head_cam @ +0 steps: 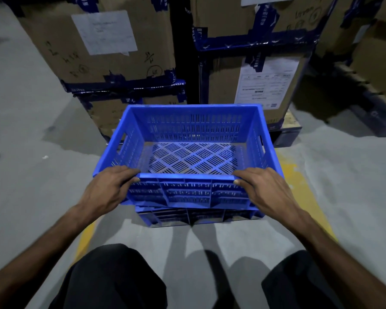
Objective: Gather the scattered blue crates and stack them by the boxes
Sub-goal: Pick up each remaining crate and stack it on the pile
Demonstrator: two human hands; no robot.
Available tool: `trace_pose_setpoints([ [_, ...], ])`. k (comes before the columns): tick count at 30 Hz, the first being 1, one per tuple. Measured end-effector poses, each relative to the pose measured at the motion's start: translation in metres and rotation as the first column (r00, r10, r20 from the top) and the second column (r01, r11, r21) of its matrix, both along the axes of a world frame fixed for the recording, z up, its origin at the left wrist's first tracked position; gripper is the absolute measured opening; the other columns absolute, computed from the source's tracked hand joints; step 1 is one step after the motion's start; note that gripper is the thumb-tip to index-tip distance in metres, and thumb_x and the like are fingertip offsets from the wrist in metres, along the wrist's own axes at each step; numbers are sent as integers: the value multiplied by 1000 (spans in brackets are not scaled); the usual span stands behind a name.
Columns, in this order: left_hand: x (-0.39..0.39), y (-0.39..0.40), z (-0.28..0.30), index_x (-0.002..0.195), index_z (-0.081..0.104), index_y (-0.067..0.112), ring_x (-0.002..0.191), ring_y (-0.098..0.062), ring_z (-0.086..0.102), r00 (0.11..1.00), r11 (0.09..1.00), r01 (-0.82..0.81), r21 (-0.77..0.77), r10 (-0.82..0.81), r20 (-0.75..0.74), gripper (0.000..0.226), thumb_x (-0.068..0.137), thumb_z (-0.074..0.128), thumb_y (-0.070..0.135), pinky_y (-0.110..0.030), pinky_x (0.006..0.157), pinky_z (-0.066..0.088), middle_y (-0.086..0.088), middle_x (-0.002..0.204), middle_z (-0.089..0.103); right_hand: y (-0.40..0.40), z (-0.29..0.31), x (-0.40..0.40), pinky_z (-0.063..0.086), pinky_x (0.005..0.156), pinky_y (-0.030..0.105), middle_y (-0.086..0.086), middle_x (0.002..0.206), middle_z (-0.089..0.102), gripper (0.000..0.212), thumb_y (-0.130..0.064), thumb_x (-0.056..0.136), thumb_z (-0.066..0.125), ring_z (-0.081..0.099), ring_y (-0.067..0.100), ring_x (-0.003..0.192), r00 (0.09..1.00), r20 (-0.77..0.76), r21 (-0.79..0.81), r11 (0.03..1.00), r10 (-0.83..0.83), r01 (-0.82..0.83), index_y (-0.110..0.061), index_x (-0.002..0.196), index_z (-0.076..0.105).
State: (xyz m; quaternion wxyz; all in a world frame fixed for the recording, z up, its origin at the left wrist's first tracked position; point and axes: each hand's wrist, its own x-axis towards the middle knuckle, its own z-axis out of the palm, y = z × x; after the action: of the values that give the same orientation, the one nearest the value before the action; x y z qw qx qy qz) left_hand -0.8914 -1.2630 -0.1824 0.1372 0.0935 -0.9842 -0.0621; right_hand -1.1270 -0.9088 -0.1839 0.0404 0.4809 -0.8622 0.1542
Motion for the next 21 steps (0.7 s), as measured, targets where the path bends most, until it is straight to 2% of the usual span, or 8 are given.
trace_pose_setpoints([
  [8, -6, 4, 4, 117, 70, 15, 87, -24, 68, 999, 999, 27, 30, -28, 21, 46, 104, 38, 46, -37, 75, 55, 1, 100, 73, 7, 5, -15, 46, 69, 38, -8, 95, 71, 39, -50, 104, 33, 64, 21, 87, 999, 46, -11, 1000, 9, -9, -30, 111, 66],
  [14, -17, 16, 6, 120, 68, 18, 88, -19, 67, 997, 996, 62, 69, -65, 43, 44, 104, 40, 47, -37, 76, 56, 3, 104, 73, 16, 6, -37, 49, 69, 40, -9, 102, 74, 25, -43, 105, 46, 65, 20, 89, 994, 110, -27, 999, -15, 18, -31, 112, 66],
  [21, -27, 36, 3, 121, 70, 16, 90, -17, 68, 993, 983, 88, 163, -99, 57, 53, 103, 37, 54, -35, 77, 57, 5, 107, 74, 29, 7, -56, 51, 72, 43, -6, 98, 74, 25, -42, 104, 51, 65, 18, 87, 981, 193, -32, 999, 14, -8, -27, 111, 70],
])
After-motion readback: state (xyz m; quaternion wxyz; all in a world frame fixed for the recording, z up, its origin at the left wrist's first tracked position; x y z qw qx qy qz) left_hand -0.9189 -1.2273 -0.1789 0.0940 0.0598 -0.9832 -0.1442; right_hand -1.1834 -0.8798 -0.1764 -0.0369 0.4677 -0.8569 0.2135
